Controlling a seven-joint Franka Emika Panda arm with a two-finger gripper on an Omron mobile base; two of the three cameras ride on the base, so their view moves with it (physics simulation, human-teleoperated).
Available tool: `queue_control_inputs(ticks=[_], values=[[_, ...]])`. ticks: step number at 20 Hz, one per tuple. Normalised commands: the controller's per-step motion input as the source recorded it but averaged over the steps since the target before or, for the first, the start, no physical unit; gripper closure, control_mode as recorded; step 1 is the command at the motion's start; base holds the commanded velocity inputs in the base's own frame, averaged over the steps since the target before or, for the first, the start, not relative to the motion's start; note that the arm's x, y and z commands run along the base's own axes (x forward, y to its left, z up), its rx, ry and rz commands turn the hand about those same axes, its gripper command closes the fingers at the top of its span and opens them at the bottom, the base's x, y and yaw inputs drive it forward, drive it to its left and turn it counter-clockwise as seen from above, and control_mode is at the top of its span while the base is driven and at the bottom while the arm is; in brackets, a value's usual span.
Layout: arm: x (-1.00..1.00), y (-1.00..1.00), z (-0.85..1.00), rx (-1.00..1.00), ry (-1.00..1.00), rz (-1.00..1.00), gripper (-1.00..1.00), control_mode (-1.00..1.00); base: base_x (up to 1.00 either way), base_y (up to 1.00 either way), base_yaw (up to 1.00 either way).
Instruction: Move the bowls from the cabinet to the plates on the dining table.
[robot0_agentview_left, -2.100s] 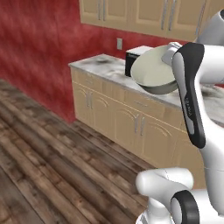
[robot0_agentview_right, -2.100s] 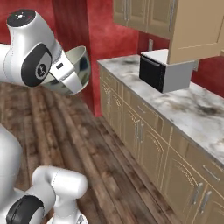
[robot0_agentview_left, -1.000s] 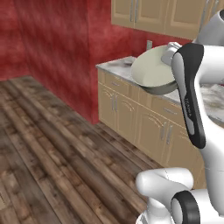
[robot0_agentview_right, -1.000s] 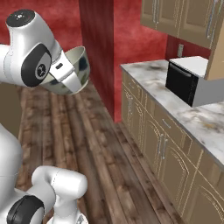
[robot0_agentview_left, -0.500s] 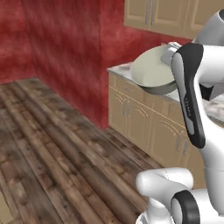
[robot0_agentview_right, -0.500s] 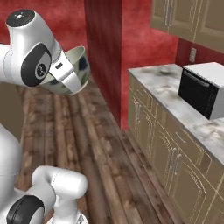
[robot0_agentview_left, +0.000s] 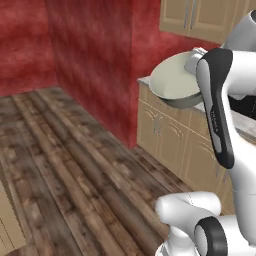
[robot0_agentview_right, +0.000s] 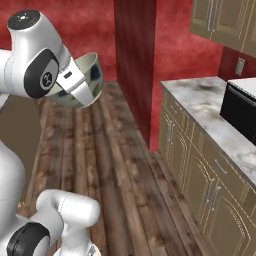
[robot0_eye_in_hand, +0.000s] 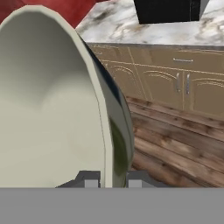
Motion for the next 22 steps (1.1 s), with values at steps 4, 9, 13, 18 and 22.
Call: queue_control_inputs(ticks=[4,9,13,18,22], values=[[0.0,0.0,0.0,0.0,0.0,0.0,1.0,1.0,0.0,0.0,0.25],[0.0,0.0,0.0,0.0,0.0,0.0,1.0,1.0,0.0,0.0,0.25],[0.0,0.0,0.0,0.0,0.0,0.0,1.0,1.0,0.0,0.0,0.25],[0.0,0.0,0.0,0.0,0.0,0.0,1.0,1.0,0.0,0.0,0.25],[0.0,0.0,0.0,0.0,0.0,0.0,1.0,1.0,0.03,0.0,0.25]])
